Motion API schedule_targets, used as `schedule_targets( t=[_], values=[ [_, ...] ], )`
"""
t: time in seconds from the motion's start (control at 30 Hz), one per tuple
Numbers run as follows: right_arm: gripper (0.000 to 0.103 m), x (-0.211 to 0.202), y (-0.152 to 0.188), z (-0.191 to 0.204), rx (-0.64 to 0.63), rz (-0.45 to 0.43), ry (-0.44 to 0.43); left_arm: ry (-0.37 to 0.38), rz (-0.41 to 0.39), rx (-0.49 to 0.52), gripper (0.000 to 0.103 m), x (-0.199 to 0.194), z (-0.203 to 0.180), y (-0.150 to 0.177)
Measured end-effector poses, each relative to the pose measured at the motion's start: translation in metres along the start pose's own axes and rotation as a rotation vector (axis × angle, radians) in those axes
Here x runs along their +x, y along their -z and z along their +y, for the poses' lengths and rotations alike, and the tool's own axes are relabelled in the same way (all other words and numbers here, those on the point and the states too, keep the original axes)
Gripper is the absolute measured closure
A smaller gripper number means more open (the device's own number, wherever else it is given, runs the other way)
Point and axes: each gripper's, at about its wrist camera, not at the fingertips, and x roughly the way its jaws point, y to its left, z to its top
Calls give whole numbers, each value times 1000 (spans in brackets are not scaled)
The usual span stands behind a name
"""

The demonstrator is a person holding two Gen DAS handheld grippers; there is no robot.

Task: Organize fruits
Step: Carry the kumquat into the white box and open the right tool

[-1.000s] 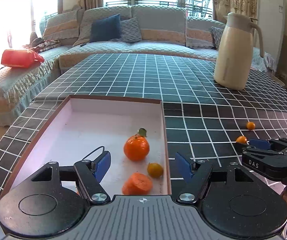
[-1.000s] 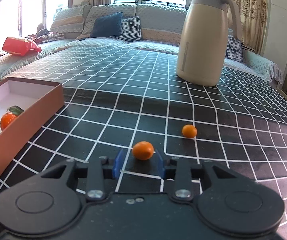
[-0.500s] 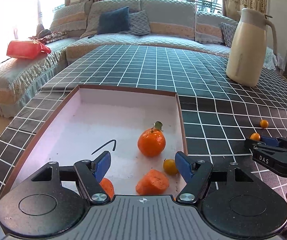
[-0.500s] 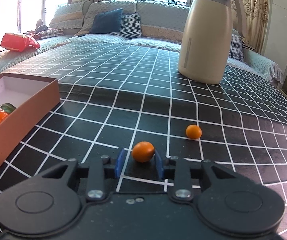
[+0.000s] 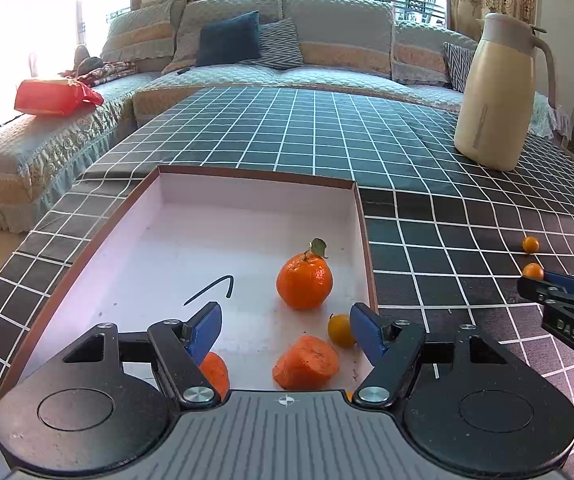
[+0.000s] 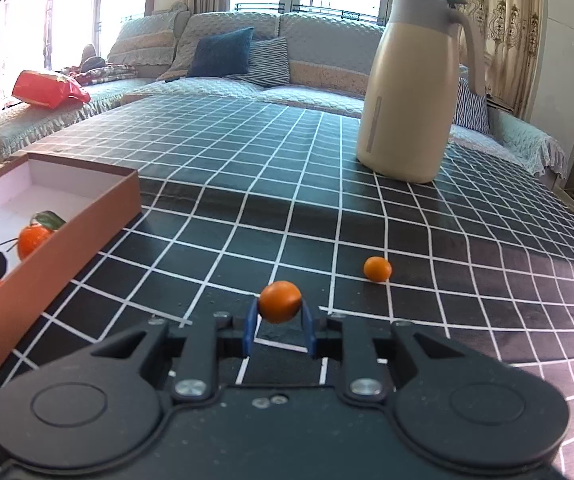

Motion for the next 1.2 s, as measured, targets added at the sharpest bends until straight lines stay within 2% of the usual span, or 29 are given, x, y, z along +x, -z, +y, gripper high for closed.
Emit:
schedule_targets(
  t=[0.27, 0.53, 0.87, 1.03, 1.2],
  values=[
    [81, -36, 2, 5, 5, -16, -16, 2, -6, 1, 32, -8, 5, 0],
    [81, -65, 3, 31, -2, -37, -63, -10, -20, -11, 32, -19, 20, 2],
    [81, -86, -8, 103, -41, -51, -203, -69, -37, -86, 32, -31, 73, 1],
    [81, -89, -6, 148, -100, -28, -282, -94, -40, -123, 32, -32, 95, 2],
    [81, -86, 1, 179, -142, 1, -319, -103, -46, -137, 32, -32, 105, 3]
  ],
)
